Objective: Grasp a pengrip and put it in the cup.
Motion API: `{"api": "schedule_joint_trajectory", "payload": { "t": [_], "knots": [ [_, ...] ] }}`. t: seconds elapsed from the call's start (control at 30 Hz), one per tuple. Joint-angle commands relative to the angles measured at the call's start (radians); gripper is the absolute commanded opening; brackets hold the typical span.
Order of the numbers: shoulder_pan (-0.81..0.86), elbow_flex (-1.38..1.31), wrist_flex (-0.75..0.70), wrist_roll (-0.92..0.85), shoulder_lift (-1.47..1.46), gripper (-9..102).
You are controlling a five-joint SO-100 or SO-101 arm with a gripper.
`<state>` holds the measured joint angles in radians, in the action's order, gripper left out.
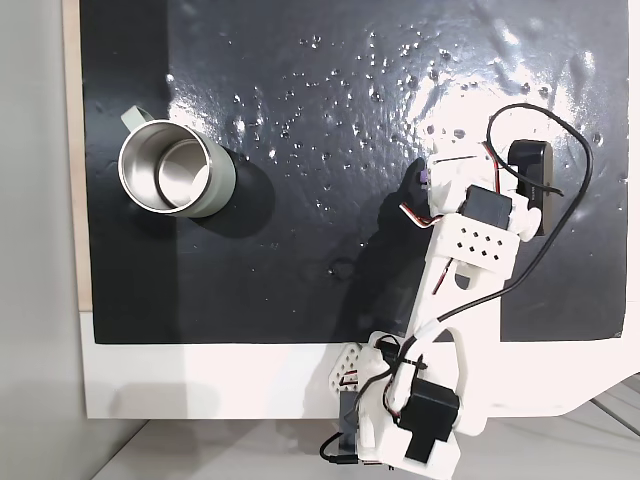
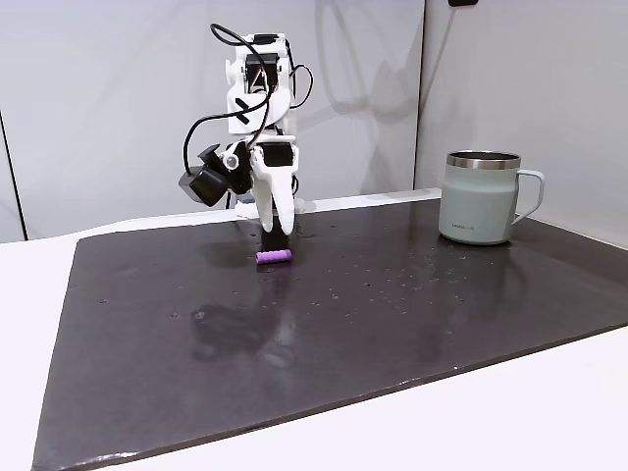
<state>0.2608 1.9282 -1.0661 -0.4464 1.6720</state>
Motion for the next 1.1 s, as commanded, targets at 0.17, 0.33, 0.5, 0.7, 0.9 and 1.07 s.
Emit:
{"api": "schedule_joint_trajectory", "payload": {
  "t": [0.17, 0.33, 0.5, 0.7, 0.9, 1.07],
  "knots": [
    [0.043, -0.110, 0.066, 0.000, -0.130, 26],
    [0.044, -0.118, 0.106, -0.003, -0.199, 25],
    [0.026, -0.118, 0.123, -0.002, -0.222, 25],
    [0.020, -0.115, 0.124, -0.005, -0.247, 10],
    [0.031, -0.115, 0.121, -0.011, -0.253, 0],
    [0.029, -0.117, 0.077, -0.002, -0.212, 0]
  ]
}}
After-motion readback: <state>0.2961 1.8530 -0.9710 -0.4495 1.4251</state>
